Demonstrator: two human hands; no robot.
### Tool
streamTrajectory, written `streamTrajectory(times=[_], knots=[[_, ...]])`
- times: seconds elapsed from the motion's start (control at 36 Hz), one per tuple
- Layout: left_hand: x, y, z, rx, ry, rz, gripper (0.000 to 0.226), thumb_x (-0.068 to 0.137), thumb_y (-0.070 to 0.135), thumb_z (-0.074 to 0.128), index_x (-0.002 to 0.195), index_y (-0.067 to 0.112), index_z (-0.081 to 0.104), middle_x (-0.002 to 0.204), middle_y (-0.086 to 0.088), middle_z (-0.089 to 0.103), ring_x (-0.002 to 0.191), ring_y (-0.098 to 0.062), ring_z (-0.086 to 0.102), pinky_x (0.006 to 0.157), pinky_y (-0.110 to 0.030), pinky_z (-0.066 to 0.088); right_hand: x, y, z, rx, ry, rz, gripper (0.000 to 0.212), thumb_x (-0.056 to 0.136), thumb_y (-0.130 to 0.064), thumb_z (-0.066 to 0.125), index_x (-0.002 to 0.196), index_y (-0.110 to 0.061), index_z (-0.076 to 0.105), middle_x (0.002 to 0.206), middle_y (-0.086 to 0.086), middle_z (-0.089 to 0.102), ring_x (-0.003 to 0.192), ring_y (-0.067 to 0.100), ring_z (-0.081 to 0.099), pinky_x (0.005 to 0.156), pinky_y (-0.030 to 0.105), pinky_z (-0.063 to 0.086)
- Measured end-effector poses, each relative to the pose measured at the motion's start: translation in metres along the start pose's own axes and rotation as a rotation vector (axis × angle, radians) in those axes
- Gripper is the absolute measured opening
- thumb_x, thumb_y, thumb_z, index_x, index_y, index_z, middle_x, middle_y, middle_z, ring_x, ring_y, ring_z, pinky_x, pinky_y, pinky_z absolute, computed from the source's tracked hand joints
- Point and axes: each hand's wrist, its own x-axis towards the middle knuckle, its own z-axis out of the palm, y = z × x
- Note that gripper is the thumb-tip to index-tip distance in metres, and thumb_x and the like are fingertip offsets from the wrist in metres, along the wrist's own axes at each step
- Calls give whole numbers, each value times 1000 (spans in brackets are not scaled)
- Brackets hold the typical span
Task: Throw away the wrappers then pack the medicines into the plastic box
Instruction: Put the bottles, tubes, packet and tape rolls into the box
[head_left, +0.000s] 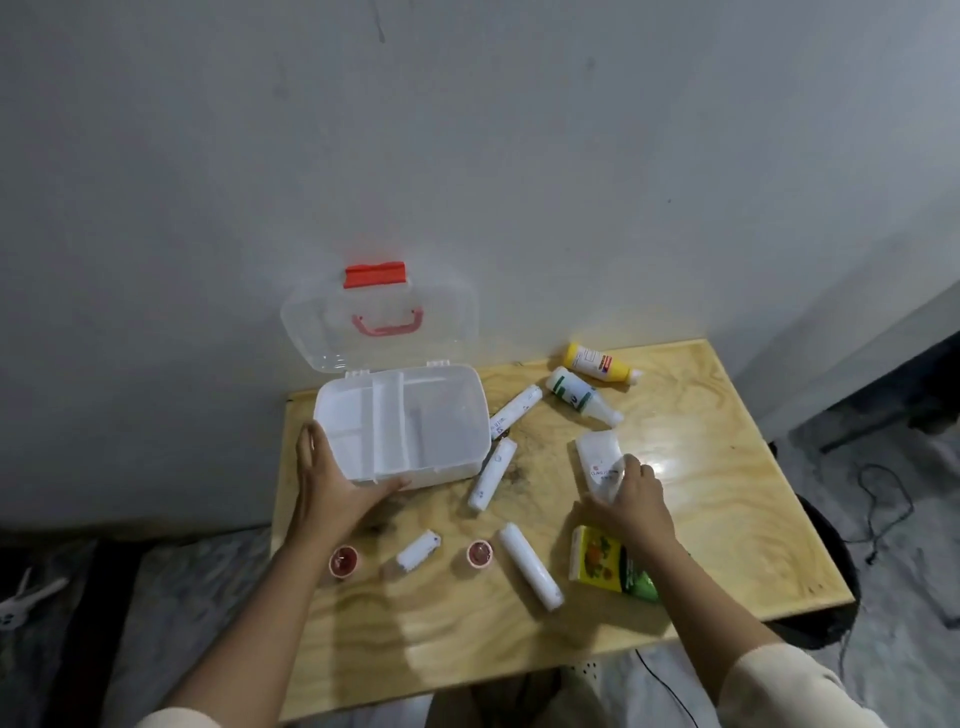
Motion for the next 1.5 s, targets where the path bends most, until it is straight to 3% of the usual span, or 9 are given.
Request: streamTrajectory(times=[0.14,0.36,0.61,0.81,0.94,1.14,1.22,1.39,1.5], knots=[[1,-4,2,-13,37,16,130,52,44,90,149,8,11,155,-11,13,143,-28,16,115,-48,26,-24,17,-9,-56,29,-209,72,82,-41,63,138,-10,29,140,13,37,124,29,41,93,41,45],[-1,-3,5,-98,69,29,129,49,40,92,149,13,14,152,-8,18,140,-24,21,112,-46,30,-62,46,1,-340,-86,-541,77,72,-74,45,132,-26,38,130,-4,46,116,18,45,94,34,38],[0,-6,2,-183,65,53,124,48,37,93,147,16,20,147,-7,27,136,-24,28,110,-43,33,-53,33,-4,-329,-45,-560,73,74,-55,59,133,-16,40,124,5,54,108,29,53,81,37,45],[8,-4,-5,-259,-2,54,116,48,34,94,141,21,27,141,-4,36,129,-23,38,103,-41,39,-37,-91,-38,-101,72,-784,83,69,-53,61,137,-14,35,125,9,49,106,25,50,81,37,49],[15,-5,-6,-283,-19,70,117,44,32,96,140,21,29,135,3,40,123,-16,40,101,-37,39,-15,-176,-29,-336,-18,-940,79,70,-40,68,137,-14,34,129,7,49,114,26,47,93,36,37],[18,-12,-4,-323,-16,90,115,38,30,96,134,26,33,130,6,44,118,-11,46,92,-29,42,10,-208,15,-657,-67,-1051,51,66,-30,67,113,-13,55,106,5,62,100,23,55,85,34,40],[18,-11,-6,-347,-26,140,108,38,26,96,129,28,37,123,12,50,113,4,50,85,-14,43,13,-213,29,-668,-108,-1083,47,66,-23,66,111,-11,56,106,7,62,102,25,55,90,35,42],[20,-9,-6,-347,-6,163,106,40,28,94,129,29,38,123,13,52,113,3,51,87,-17,45,22,-224,34,-709,-142,-1083,57,66,-27,73,116,-9,51,115,8,61,107,25,54,97,37,42],[22,-11,-5,-319,-2,143,106,40,31,94,130,29,38,120,14,51,112,4,51,82,-14,45,23,-221,18,-782,-58,-1055,74,65,-43,70,128,-15,43,124,4,55,119,25,45,109,44,26]])
